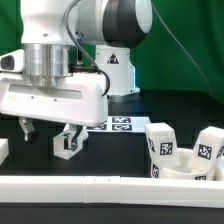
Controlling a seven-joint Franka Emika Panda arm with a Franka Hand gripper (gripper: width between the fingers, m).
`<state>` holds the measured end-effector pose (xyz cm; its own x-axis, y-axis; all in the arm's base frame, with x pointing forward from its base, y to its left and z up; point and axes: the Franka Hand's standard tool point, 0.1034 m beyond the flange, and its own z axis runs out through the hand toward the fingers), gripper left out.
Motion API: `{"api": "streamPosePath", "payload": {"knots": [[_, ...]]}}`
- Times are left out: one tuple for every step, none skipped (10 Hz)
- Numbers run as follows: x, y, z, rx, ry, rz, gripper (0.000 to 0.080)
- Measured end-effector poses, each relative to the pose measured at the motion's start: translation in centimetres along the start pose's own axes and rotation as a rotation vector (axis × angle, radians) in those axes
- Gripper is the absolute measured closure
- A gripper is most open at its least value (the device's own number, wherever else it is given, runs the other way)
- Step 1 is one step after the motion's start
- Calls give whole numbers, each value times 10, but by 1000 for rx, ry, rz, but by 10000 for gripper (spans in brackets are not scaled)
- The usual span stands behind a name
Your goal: Assemble stool
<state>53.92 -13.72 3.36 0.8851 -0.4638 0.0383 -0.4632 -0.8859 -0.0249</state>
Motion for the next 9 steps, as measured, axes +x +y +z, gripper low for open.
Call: {"api": "streamPosePath", "payload": {"knots": [[-1, -1, 0, 14, -73, 4, 151], [0, -1, 2, 19, -103, 8, 151], [-8, -1, 3, 32, -190, 10, 151], [-8, -1, 2, 43, -266, 9, 151], [-9, -1, 3, 51, -319, 11, 151], [-12, -1, 3, 63, -391, 15, 151], [-11, -2, 2, 69, -427, 15, 151], [-16, -1, 2, 80, -499, 17, 151], [-18, 0, 3, 86, -554, 19, 151]]}}
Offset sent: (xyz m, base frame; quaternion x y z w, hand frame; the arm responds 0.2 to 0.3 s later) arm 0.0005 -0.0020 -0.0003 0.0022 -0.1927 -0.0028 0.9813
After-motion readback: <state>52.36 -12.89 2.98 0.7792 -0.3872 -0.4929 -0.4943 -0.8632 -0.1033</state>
